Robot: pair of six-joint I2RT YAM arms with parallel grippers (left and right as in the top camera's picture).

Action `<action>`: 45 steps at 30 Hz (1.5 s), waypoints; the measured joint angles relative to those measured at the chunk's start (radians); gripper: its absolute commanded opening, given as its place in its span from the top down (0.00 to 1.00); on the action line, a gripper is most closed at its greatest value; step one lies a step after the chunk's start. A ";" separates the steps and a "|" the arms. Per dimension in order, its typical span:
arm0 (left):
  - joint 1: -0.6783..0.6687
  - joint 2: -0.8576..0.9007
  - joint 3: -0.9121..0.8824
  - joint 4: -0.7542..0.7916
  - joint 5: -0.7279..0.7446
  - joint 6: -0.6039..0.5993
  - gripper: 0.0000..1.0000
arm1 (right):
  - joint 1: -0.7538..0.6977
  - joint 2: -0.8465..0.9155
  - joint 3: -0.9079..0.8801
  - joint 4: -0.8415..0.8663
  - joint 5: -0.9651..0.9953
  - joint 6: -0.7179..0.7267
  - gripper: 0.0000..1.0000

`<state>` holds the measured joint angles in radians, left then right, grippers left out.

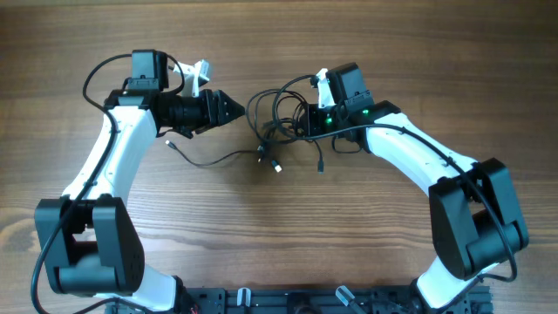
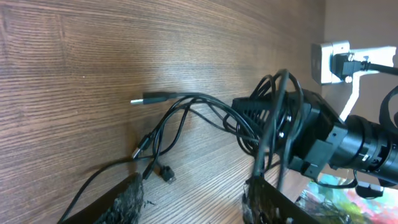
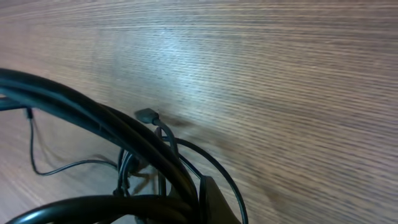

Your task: Untangle cables

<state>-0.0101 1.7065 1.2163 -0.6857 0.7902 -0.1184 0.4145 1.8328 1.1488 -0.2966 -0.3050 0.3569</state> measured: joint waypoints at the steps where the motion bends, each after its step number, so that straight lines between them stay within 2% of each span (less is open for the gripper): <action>1: 0.000 0.000 0.000 -0.003 0.000 0.005 0.46 | 0.000 0.000 0.000 0.000 0.012 -0.003 0.96; 10: -0.005 0.000 0.000 -0.012 0.003 0.035 0.50 | 0.000 0.000 0.000 -0.002 0.034 -0.003 0.96; 11: -0.016 0.000 0.000 -0.006 -0.008 0.035 0.55 | 0.000 0.000 0.000 -0.002 0.033 -0.003 0.96; 15: -0.095 0.000 0.000 0.048 -0.095 -0.006 0.62 | 0.000 0.000 0.000 -0.003 0.033 -0.003 0.96; 22: -0.122 0.011 0.000 0.097 -0.187 -0.078 0.70 | 0.000 0.000 0.000 -0.003 0.033 -0.003 0.96; 30: -0.129 0.065 0.000 0.125 -0.158 -0.098 0.71 | 0.000 0.000 0.000 -0.004 0.032 -0.003 0.96; 31: -0.132 0.065 0.000 0.126 -0.153 -0.098 0.74 | 0.000 0.000 0.000 -0.003 0.032 -0.003 0.96; 32: -0.137 0.065 0.000 0.126 -0.149 -0.098 0.82 | 0.000 0.000 0.000 -0.004 0.032 -0.003 0.96; 33: -0.144 0.065 0.000 0.126 -0.145 -0.100 0.96 | 0.000 0.000 0.000 -0.004 0.032 -0.003 0.96; 40: -0.162 0.061 0.000 0.100 -0.134 -0.105 0.96 | 0.002 0.000 0.000 -0.010 0.064 -0.006 0.96; 41: -0.160 0.045 0.000 0.092 -0.134 -0.105 0.96 | 0.002 0.000 0.000 -0.014 0.087 -0.007 0.93; 42: -0.158 0.015 0.000 0.090 -0.134 -0.105 0.96 | 0.002 0.000 0.000 -0.018 0.110 -0.007 0.76; 43: -0.156 -0.049 0.001 0.088 -0.135 -0.105 0.96 | 0.002 0.000 0.000 -0.020 0.130 -0.011 0.64; 44: -0.157 -0.148 0.016 0.087 -0.143 -0.105 0.96 | 0.003 0.000 0.000 -0.019 0.138 -0.014 0.44; 45: -0.157 -0.204 0.029 0.089 -0.164 -0.105 0.96 | 0.000 0.000 0.000 -0.018 0.140 -0.015 0.30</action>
<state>-0.1673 1.5028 1.2449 -0.5972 0.6266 -0.2234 0.4149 1.8328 1.1488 -0.3145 -0.1650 0.3416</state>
